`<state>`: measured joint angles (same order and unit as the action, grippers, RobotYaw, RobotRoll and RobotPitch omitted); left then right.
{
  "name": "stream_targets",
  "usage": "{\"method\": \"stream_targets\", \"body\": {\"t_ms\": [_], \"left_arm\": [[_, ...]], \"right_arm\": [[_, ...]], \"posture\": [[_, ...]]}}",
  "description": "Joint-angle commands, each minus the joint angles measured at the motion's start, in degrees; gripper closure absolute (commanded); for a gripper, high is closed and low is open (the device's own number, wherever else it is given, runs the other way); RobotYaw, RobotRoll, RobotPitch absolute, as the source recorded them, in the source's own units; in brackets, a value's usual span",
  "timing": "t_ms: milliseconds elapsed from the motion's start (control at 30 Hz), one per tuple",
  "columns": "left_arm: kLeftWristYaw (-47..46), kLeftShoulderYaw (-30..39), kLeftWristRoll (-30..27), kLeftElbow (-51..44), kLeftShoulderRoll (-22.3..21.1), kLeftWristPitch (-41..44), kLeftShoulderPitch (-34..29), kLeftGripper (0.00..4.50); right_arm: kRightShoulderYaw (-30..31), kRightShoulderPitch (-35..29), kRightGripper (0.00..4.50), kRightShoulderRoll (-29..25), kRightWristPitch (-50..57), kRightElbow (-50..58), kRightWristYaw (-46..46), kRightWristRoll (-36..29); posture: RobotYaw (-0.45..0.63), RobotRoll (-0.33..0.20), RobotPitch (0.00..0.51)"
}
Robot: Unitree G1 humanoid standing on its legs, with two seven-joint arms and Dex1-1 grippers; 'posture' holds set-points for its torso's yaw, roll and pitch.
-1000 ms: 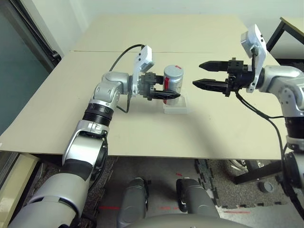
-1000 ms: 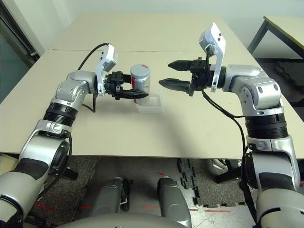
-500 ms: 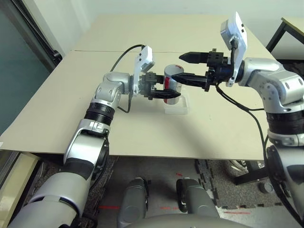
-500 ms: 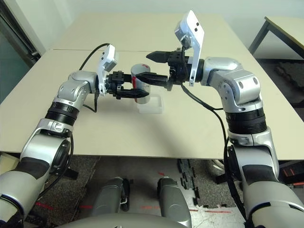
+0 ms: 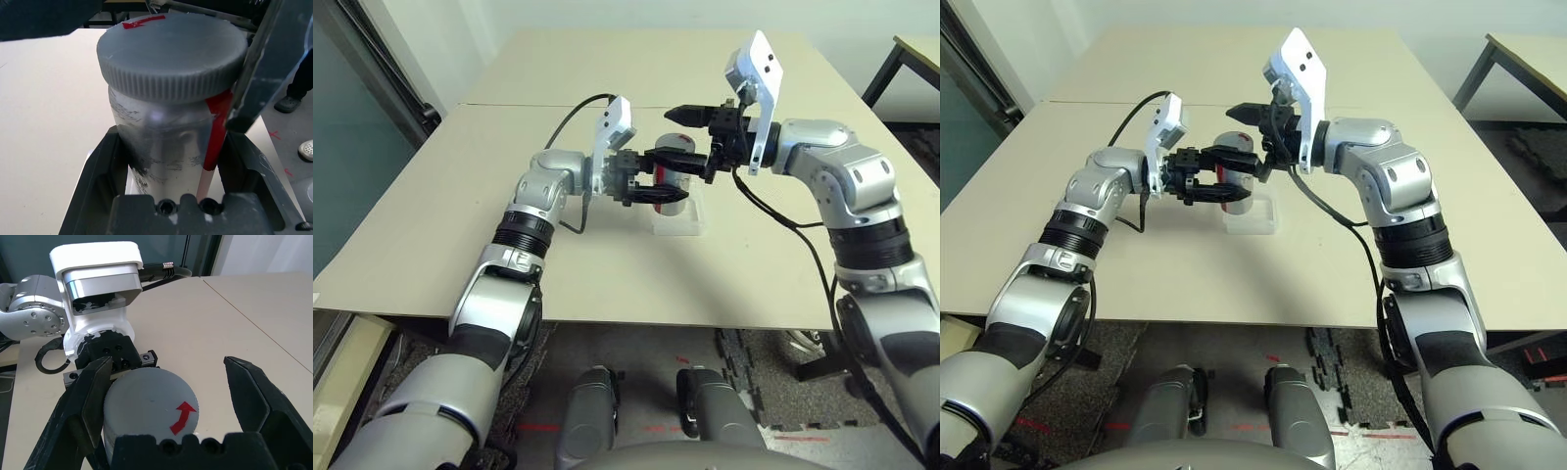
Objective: Pour the medicine from the bottle into the box.
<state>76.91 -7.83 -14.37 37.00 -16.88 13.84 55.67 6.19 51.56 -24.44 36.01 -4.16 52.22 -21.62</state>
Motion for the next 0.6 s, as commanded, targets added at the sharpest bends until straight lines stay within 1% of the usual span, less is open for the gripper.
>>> {"method": "stream_targets", "body": {"t_ms": [33,300,600], "left_arm": [[0.24,-0.26,0.34,0.02,0.20,-0.33,0.59,1.69],[0.18,-0.30,0.22,-0.63,0.07,-0.11,-0.11,1.69],[0.18,-0.18,0.08,-1.26,-0.92,0.18,-1.18,1.69]], "right_arm": [[0.48,0.68,0.00,-0.18,0.60,-0.50,-1.31,1.26],[-1.66,-0.09,0.00,-2.55,2.75,0.55,-1.14,0.31],[-6.56,-3.99,0.00,-9.15,6.55,4.37,-1.91,-3.74]], "posture": [[-0.04,0.000,0.079],[-0.04,0.000,0.079],[-0.05,0.000,0.083]]}}
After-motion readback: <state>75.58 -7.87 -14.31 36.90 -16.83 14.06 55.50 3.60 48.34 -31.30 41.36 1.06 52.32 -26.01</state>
